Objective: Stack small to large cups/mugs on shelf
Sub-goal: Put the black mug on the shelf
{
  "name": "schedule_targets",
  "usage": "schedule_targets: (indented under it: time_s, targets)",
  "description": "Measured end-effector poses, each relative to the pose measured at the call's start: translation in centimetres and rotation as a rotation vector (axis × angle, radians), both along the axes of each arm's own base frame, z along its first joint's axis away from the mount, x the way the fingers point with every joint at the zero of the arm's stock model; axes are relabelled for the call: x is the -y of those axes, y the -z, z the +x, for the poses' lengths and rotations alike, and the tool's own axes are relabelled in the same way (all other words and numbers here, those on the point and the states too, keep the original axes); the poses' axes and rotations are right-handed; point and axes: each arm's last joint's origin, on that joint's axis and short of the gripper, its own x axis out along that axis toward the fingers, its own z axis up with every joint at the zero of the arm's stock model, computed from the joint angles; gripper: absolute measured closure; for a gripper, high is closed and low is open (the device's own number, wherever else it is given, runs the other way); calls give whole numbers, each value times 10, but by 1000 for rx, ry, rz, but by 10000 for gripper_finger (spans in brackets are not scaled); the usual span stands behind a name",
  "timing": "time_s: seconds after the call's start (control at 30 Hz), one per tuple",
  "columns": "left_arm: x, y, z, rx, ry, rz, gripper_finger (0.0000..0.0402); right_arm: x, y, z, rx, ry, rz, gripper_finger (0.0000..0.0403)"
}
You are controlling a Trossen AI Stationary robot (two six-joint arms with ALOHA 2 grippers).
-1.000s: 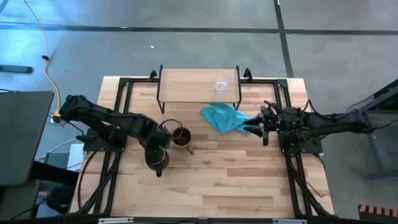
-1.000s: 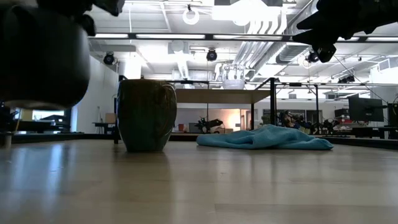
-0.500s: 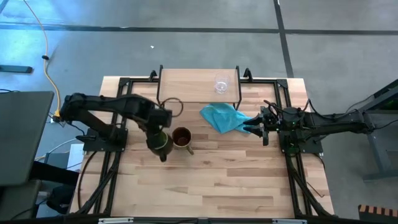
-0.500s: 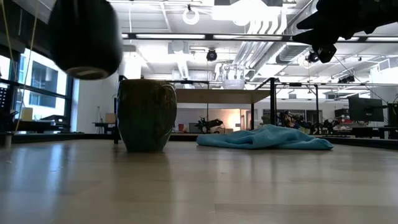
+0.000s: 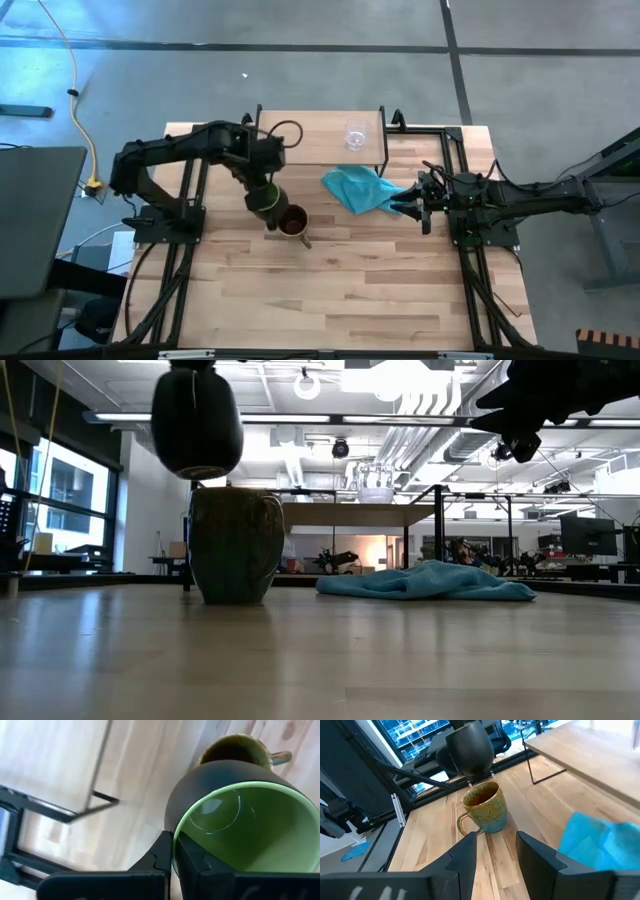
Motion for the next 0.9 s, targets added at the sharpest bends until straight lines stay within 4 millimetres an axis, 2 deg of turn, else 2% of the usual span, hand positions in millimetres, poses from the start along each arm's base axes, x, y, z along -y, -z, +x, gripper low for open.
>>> schedule_targets:
  time_s: [0.4, 0.9]
  targets:
    - [-38, -23, 32, 60, 76, 60, 401, 0, 8, 9, -66, 5, 18, 275]
    - [-72, -30, 46, 71, 89, 124, 401, 0, 16, 17, -127, 7, 22, 275]
